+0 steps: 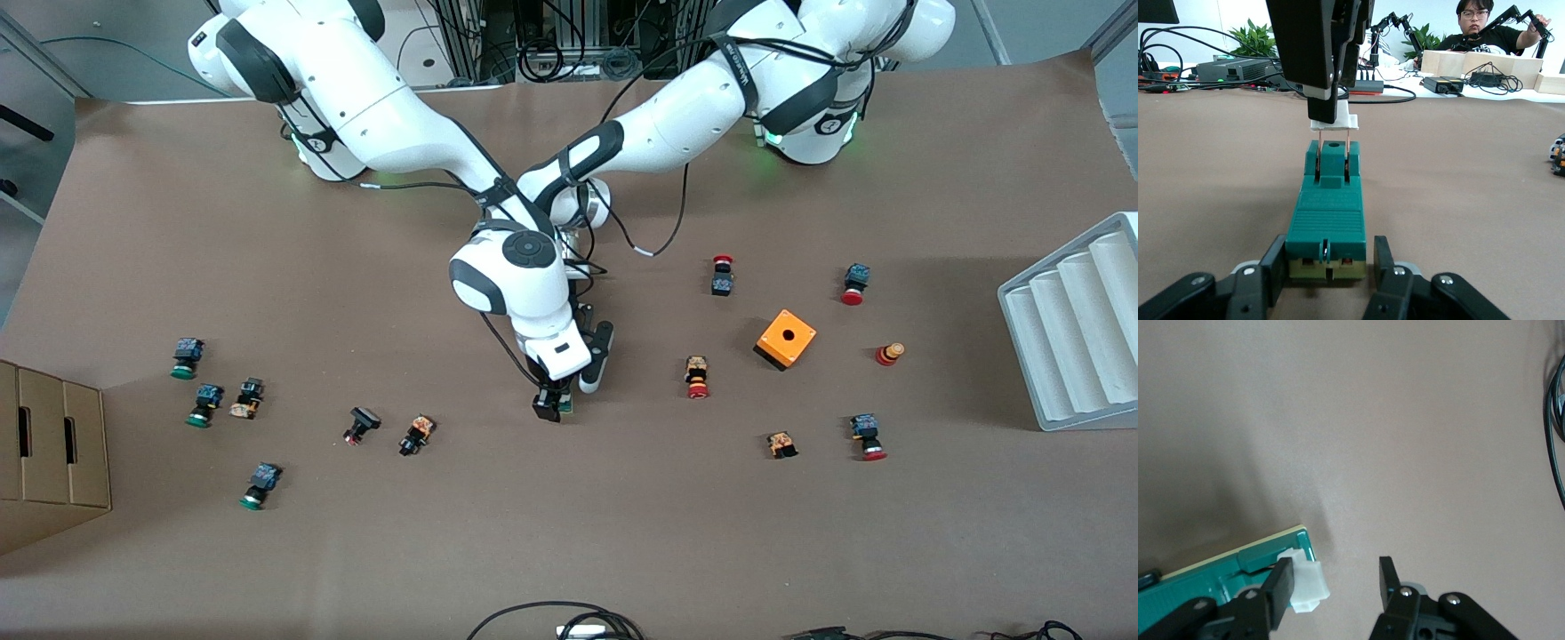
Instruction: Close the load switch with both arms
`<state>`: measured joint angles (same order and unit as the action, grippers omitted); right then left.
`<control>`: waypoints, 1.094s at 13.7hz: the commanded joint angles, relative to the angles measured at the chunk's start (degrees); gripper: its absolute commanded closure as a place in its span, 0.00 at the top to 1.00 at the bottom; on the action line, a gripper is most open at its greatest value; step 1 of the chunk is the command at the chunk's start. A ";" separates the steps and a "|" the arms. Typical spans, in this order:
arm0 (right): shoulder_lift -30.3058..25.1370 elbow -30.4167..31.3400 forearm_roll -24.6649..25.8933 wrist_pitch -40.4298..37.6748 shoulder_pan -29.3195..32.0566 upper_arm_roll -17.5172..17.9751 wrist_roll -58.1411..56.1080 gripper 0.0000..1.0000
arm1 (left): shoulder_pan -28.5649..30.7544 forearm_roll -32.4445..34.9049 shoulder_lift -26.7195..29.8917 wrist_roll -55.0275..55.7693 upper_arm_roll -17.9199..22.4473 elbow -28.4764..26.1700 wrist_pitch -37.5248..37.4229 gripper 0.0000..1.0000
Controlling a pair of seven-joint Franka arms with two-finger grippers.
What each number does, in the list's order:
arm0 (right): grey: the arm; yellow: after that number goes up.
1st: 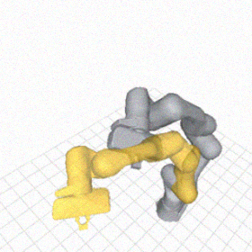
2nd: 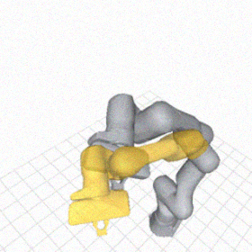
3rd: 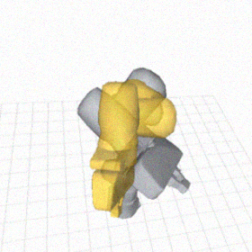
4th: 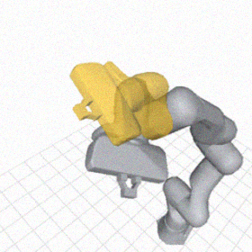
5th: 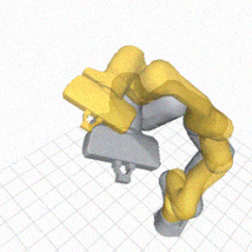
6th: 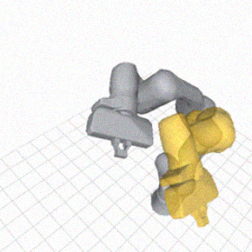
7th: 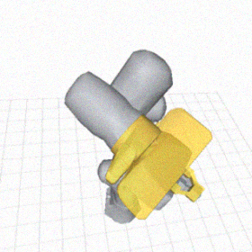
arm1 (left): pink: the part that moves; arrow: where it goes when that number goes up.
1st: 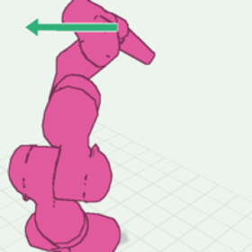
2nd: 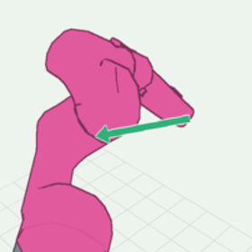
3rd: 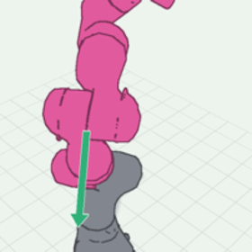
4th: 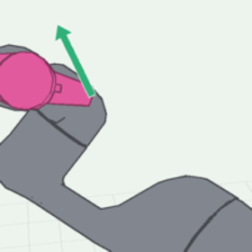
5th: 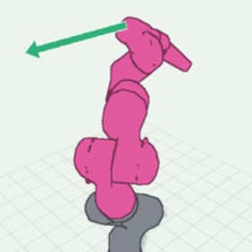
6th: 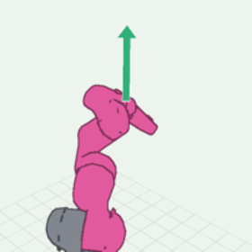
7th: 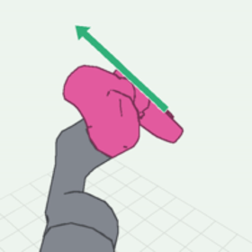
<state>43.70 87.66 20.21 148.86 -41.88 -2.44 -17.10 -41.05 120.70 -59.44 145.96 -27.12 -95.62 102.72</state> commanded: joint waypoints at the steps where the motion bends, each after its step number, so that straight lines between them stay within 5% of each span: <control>1: 1.74 -2.06 1.68 0.91 0.66 0.15 0.40 0.60 | -0.52 0.58 -0.95 0.90 0.31 1.22 -0.68 0.58; 15: 2.89 -3.46 1.68 0.91 1.10 0.15 0.31 0.60 | -0.52 0.58 -0.95 0.91 0.31 1.22 -0.68 0.58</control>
<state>44.62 86.48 20.21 148.87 -41.44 -2.44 -17.13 -41.05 120.70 -59.44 145.98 -27.11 -95.61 102.72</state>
